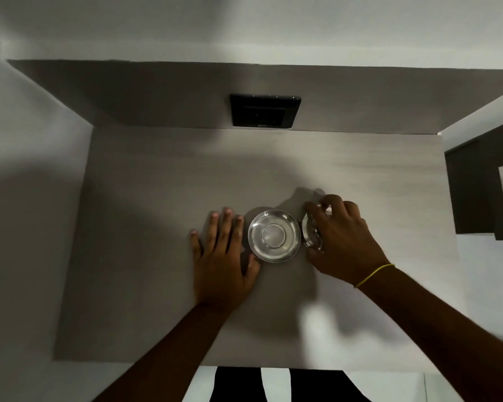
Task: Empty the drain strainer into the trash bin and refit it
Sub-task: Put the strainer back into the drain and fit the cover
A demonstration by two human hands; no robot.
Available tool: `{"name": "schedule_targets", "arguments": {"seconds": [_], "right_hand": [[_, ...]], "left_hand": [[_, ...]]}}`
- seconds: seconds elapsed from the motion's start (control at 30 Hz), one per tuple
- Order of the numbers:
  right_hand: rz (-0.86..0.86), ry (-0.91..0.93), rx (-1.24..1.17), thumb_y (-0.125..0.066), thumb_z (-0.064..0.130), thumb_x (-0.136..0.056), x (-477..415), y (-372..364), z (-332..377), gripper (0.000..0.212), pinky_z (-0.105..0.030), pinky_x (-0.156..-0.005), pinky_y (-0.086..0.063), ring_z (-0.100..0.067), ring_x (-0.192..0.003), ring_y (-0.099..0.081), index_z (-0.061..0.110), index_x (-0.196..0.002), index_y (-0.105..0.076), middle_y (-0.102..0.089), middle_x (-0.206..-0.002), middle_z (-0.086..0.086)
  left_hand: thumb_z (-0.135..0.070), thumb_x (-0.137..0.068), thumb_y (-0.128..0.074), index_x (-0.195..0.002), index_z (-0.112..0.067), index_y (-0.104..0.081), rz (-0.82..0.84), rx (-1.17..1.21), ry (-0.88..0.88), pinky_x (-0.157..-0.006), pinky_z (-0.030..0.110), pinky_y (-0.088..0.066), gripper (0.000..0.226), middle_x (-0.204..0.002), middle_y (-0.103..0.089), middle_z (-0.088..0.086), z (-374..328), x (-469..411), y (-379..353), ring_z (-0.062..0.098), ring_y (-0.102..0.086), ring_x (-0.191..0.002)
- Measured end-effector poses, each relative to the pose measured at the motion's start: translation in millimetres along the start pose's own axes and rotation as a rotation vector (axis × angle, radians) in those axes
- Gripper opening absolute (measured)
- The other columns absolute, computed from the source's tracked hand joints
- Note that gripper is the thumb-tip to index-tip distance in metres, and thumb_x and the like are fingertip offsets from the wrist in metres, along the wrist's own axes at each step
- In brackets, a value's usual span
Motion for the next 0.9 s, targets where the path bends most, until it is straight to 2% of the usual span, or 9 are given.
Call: {"name": "schedule_targets", "arguments": {"seconds": [0.1, 0.2, 0.27, 0.33, 0.43, 0.57, 0.73, 0.9], "right_hand": [[0.013, -0.003, 0.008, -0.070, 0.051, -0.069, 0, 3, -1, 0.090, -0.051, -0.096, -0.058, -0.041, -0.128, -0.051, 0.025, -0.153, -0.047, -0.045, -0.146, -0.012], [-0.014, -0.030, -0.147, -0.070, 0.059, -0.067, 5, 9, -6, 0.097, -0.043, -0.106, -0.051, -0.040, -0.129, -0.052, 0.025, -0.154, -0.046, -0.046, -0.145, -0.011], [-0.072, -0.027, -0.269, -0.068, 0.067, -0.063, 10, 15, -2, 0.101, -0.035, -0.100, -0.046, -0.037, -0.125, -0.053, 0.025, -0.152, -0.048, -0.048, -0.142, -0.010], [-0.105, 0.033, -0.311, -0.071, 0.065, -0.062, 14, 18, 16, 0.101, -0.032, -0.098, -0.043, -0.034, -0.123, -0.054, 0.025, -0.152, -0.049, -0.047, -0.143, -0.009], [-0.086, 0.123, -0.279, -0.075, 0.054, -0.066, 12, 16, 49, 0.097, -0.040, -0.106, -0.052, -0.034, -0.128, -0.049, 0.025, -0.154, -0.047, -0.043, -0.146, -0.007], [0.001, 0.148, -0.196, -0.072, 0.050, -0.070, 4, 7, 80, 0.094, -0.051, -0.104, -0.053, -0.036, -0.134, -0.042, 0.026, -0.156, -0.043, -0.037, -0.150, -0.006], [0.015, 0.151, -0.101, -0.071, 0.047, -0.071, -1, -9, 85, 0.091, -0.051, -0.103, -0.052, -0.037, -0.134, -0.042, 0.026, -0.155, -0.045, -0.036, -0.153, -0.007], [0.031, 0.179, -0.044, -0.073, 0.044, -0.073, -5, -15, 85, 0.092, -0.050, -0.105, -0.050, -0.037, -0.137, -0.039, 0.028, -0.159, -0.042, -0.032, -0.157, -0.008]], "left_hand": [[-0.056, -0.094, -0.051, -0.168, -0.017, -0.038, -0.015, 0.010, -0.001, -0.130, 0.070, -0.017, 0.085, -0.180, -0.028, 0.010, 1, 0, -2, 0.033, -0.017, -0.169], [-0.055, -0.092, -0.054, -0.167, -0.018, -0.038, -0.046, 0.015, -0.004, -0.130, 0.070, -0.017, 0.086, -0.180, -0.029, 0.009, 2, 1, -5, 0.032, -0.018, -0.169], [-0.054, -0.091, -0.056, -0.167, -0.017, -0.038, -0.068, 0.014, -0.014, -0.130, 0.070, -0.016, 0.087, -0.180, -0.029, 0.009, 1, 1, -6, 0.033, -0.019, -0.169], [-0.054, -0.093, -0.056, -0.167, -0.016, -0.039, -0.081, 0.008, -0.018, -0.130, 0.070, -0.015, 0.084, -0.180, -0.029, 0.010, 1, 1, -6, 0.034, -0.020, -0.169], [-0.055, -0.097, -0.057, -0.166, -0.017, -0.041, -0.077, 0.025, -0.010, -0.129, 0.070, -0.016, 0.081, -0.179, -0.031, 0.010, 1, 1, -5, 0.035, -0.021, -0.168], [-0.060, -0.099, -0.056, -0.167, -0.017, -0.039, -0.052, 0.054, -0.009, -0.129, 0.072, -0.016, 0.082, -0.179, -0.030, 0.010, 2, 1, -6, 0.036, -0.021, -0.168], [-0.065, -0.101, -0.045, -0.167, -0.017, -0.037, -0.049, 0.068, -0.007, -0.130, 0.071, -0.015, 0.082, -0.180, -0.028, 0.010, 2, 2, -7, 0.035, -0.017, -0.169], [-0.058, -0.100, -0.060, -0.168, -0.019, -0.037, -0.074, 0.058, -0.021, -0.131, 0.069, -0.011, 0.082, -0.181, -0.025, 0.008, 3, 4, -11, 0.033, -0.016, -0.170]]}}
Point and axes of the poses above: each hand's wrist, its own x-axis away from the middle knuckle, its own y-axis out of the back of the hand, z = x × y, the point moved 4 cm from there along -x, towards the middle knuckle
